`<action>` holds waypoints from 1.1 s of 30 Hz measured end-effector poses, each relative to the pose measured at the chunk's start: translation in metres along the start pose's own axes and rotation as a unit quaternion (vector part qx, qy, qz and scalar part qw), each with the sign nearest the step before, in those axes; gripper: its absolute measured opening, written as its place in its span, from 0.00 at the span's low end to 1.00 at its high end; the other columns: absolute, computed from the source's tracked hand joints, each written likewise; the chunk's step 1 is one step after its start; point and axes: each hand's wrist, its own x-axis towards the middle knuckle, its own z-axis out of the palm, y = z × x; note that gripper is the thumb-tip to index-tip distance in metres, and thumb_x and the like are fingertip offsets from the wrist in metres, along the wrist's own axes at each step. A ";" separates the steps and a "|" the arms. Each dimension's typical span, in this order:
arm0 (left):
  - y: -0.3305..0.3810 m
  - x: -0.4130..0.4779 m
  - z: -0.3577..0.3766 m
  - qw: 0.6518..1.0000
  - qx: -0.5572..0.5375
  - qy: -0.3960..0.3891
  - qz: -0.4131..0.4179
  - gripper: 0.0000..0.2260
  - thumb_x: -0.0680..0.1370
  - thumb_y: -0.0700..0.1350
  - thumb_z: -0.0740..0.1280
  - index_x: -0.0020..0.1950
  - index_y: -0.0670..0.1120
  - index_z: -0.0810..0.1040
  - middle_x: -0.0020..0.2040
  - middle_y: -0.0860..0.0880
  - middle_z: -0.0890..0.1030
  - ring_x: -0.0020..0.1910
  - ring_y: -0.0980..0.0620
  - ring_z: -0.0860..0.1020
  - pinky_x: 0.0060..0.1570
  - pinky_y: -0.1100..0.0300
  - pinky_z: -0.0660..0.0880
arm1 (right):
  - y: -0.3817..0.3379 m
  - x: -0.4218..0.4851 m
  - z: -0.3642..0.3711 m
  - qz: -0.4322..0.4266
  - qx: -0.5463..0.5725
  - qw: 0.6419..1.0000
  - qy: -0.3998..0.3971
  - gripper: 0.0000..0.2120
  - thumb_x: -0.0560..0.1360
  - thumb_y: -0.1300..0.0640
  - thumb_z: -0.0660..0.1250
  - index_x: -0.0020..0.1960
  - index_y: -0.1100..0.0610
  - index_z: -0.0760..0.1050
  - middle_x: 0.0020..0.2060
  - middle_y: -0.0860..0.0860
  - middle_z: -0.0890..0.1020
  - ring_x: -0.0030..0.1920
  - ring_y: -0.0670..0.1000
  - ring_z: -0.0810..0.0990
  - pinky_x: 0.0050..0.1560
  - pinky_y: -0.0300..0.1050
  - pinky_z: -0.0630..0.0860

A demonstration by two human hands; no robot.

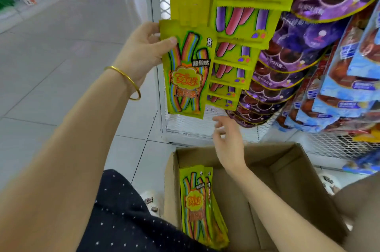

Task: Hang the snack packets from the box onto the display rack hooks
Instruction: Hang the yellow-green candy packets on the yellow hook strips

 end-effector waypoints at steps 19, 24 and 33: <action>-0.087 -0.042 0.021 0.889 0.229 -0.241 -0.315 0.08 0.77 0.45 0.65 0.55 0.46 0.74 0.53 0.48 0.79 0.54 0.52 0.78 0.51 0.58 0.77 | 0.153 -0.089 0.100 0.411 -0.164 0.850 -0.287 0.21 0.76 0.54 0.65 0.67 0.58 0.69 0.62 0.55 0.76 0.61 0.57 0.75 0.61 0.47 0.72; -0.091 -0.039 0.023 0.887 0.228 -0.252 -0.313 0.08 0.78 0.44 0.64 0.56 0.46 0.74 0.51 0.50 0.79 0.53 0.52 0.78 0.51 0.58 0.77 | 0.150 -0.086 0.101 0.392 -0.140 0.861 -0.292 0.14 0.77 0.57 0.65 0.61 0.60 0.73 0.58 0.55 0.77 0.57 0.57 0.76 0.54 0.42 0.71; -0.103 -0.043 0.045 0.855 0.354 -0.286 -0.250 0.24 0.74 0.50 0.69 0.68 0.44 0.69 0.67 0.46 0.70 0.63 0.46 0.72 0.62 0.51 0.73 | 0.100 -0.030 -0.005 0.346 0.330 0.819 -0.317 0.08 0.77 0.65 0.62 0.40 0.57 0.68 0.40 0.55 0.78 0.39 0.50 0.79 0.41 0.48 0.73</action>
